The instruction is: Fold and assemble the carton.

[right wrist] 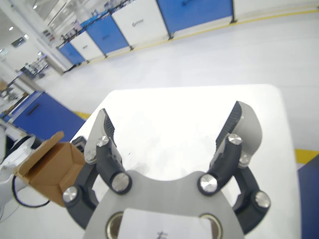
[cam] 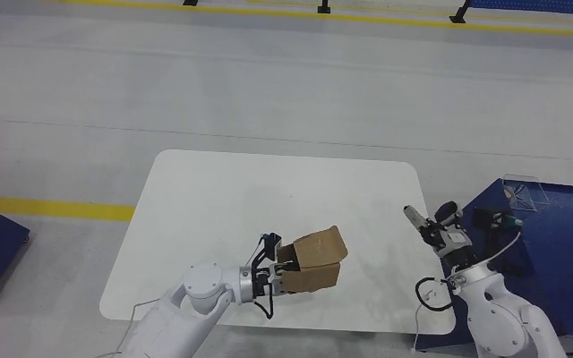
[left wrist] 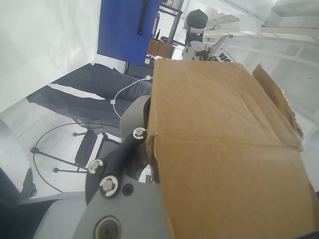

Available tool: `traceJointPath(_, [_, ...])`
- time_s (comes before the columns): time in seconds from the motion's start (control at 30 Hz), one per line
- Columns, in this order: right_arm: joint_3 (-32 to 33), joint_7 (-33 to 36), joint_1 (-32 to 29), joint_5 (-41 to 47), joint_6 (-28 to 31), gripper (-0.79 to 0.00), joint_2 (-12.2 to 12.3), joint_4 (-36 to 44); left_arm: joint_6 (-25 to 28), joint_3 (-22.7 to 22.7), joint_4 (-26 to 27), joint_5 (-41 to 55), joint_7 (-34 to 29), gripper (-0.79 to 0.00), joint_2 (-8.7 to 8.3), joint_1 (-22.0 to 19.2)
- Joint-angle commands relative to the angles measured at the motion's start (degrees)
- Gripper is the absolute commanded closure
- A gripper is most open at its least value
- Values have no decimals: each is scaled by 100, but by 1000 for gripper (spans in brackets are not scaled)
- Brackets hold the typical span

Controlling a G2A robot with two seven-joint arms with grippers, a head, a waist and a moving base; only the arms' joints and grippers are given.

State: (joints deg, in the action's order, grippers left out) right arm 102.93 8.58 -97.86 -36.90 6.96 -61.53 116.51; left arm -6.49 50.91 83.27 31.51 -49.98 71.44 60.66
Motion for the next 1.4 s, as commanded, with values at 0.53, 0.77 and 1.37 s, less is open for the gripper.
traceJointPath(0.53, [471, -486, -264, 321, -68, -785, -43, 30, 93, -259, -112, 61, 194, 0, 134, -320])
traceJointPath(0.77, [471, -486, -264, 321, -68, -785, -43, 30, 93, -259, -112, 61, 194, 0, 134, -320])
traceJointPath(1.37, [471, -486, -264, 321, -68, -785, -43, 30, -2710, -216, 1754, 1933, 3092, 0, 304, 374])
